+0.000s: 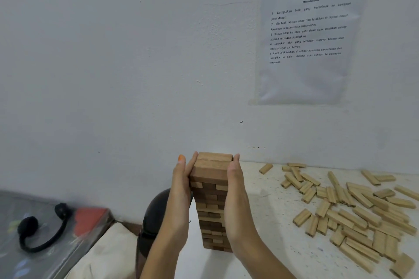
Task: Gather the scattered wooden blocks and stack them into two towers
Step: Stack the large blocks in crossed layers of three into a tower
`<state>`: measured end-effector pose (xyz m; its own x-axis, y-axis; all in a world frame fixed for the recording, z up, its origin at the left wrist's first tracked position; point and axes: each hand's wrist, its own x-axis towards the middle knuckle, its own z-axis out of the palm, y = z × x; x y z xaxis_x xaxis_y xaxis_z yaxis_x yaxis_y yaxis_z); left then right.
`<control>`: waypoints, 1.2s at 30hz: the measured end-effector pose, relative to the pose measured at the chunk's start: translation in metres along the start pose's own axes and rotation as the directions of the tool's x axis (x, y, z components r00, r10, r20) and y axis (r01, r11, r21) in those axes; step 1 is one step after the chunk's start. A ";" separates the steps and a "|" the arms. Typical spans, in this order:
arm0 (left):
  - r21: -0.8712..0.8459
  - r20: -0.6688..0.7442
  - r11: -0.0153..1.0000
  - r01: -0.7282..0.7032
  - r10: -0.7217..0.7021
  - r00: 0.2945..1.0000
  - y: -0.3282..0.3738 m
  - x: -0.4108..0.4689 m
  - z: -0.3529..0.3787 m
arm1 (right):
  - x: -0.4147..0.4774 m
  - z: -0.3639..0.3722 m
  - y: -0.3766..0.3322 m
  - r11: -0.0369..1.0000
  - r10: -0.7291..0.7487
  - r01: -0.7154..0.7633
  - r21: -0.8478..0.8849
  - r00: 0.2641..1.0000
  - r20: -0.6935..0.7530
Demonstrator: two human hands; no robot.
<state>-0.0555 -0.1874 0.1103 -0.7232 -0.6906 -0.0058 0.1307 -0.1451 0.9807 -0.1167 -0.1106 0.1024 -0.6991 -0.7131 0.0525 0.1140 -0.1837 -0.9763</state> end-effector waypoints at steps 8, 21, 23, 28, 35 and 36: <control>0.025 -0.042 1.000 -0.009 0.010 0.999 0.002 -0.004 0.006 | -0.001 0.005 -0.002 1.000 -0.012 0.012 -0.005 0.999 -0.038; -0.018 -0.090 0.999 -0.047 0.045 0.995 0.009 -0.012 0.019 | -0.001 0.008 -0.004 1.000 -0.013 0.013 0.012 0.999 -0.051; -0.021 -0.091 0.999 -0.045 0.042 0.995 0.009 -0.012 0.019 | -0.002 0.007 -0.006 1.000 -0.020 0.021 0.007 0.998 -0.057; -0.008 -0.097 0.999 -0.042 0.041 0.994 0.011 -0.013 0.017 | -0.001 0.003 -0.008 1.000 -0.002 0.001 -0.017 0.999 -0.050; 0.153 -0.158 0.964 -0.216 0.240 0.958 0.035 -0.017 0.022 | -0.008 -0.017 -0.037 0.997 -0.066 0.061 -0.049 0.993 -0.098; 0.167 -0.153 0.956 -0.241 0.267 0.951 0.040 -0.017 0.024 | -0.009 -0.021 -0.042 0.996 -0.079 0.074 -0.053 0.991 -0.105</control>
<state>-0.0544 -0.1640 0.1541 -0.5494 -0.8043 0.2265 0.1862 0.1464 0.9715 -0.1302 -0.0826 0.1382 -0.7760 -0.6215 0.1073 0.0246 -0.1999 -0.9795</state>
